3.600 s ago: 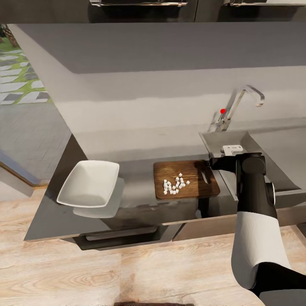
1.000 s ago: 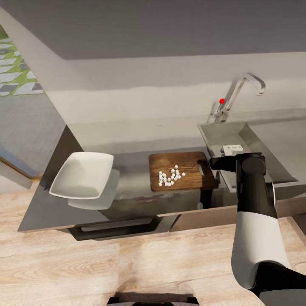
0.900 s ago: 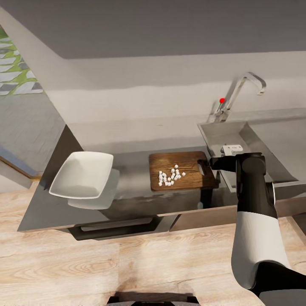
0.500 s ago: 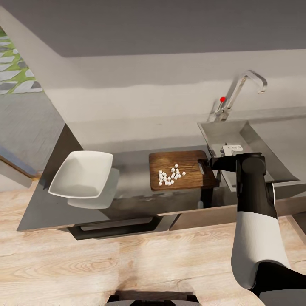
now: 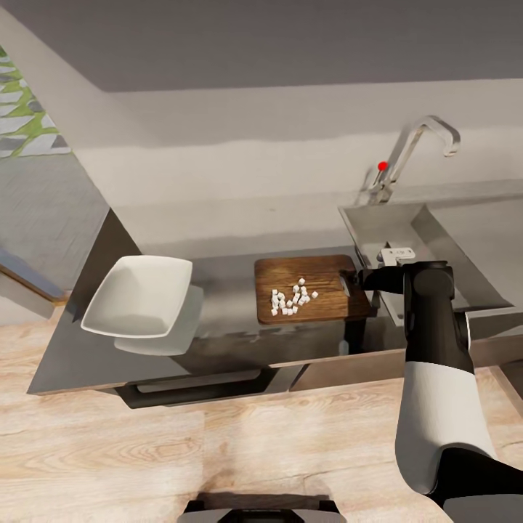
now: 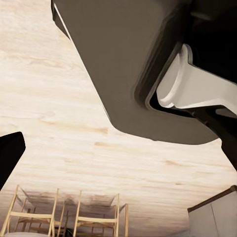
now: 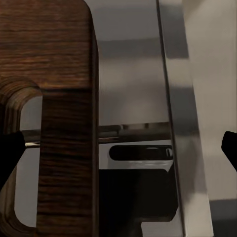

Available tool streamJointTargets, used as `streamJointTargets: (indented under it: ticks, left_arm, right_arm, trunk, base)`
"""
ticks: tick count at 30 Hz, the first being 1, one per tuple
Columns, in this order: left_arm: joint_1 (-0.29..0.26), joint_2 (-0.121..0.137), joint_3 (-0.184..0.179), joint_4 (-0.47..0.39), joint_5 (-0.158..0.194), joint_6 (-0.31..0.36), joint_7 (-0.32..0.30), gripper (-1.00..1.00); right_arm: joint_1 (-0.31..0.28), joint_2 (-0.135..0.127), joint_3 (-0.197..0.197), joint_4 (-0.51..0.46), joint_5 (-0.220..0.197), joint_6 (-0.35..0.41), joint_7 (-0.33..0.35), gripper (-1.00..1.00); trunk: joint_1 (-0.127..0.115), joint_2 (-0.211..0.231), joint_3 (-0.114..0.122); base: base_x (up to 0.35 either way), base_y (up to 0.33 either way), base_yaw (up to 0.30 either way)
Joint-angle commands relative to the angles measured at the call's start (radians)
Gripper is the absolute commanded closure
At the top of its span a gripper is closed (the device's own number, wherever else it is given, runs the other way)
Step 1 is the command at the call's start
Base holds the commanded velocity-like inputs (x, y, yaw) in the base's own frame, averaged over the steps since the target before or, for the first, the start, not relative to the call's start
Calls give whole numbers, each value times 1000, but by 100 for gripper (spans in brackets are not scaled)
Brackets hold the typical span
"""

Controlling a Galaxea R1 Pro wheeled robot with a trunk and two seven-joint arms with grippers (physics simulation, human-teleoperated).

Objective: In the kitchen, take the Vidalia onion out of the sink, dice it on the chopping board with the paring knife, put the diced onion into the bowl on the countertop, then place both the paring knife and the chopping board into the sink.

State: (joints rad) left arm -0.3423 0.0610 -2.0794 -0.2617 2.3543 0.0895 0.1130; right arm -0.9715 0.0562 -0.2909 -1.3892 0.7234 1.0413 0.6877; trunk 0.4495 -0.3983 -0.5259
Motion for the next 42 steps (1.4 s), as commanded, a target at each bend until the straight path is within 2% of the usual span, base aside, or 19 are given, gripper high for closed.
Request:
streamJointTargets:
  ticks: [1,42]
  left_arm:
    - [-1,1,-2,-4,2,0,5,-100]
    - [-1,1,-2,-4,2,0,5,-100]
  right_arm:
    - [-1,1,-2,-1,10,2,10,-100]
    - [-1,1,-2,-1,10,2,10,-100]
  trunk:
    - [1,-2,-2]
    - [1,-2,-20]
  base:
    - [0,0,0]
    - [0,0,0]
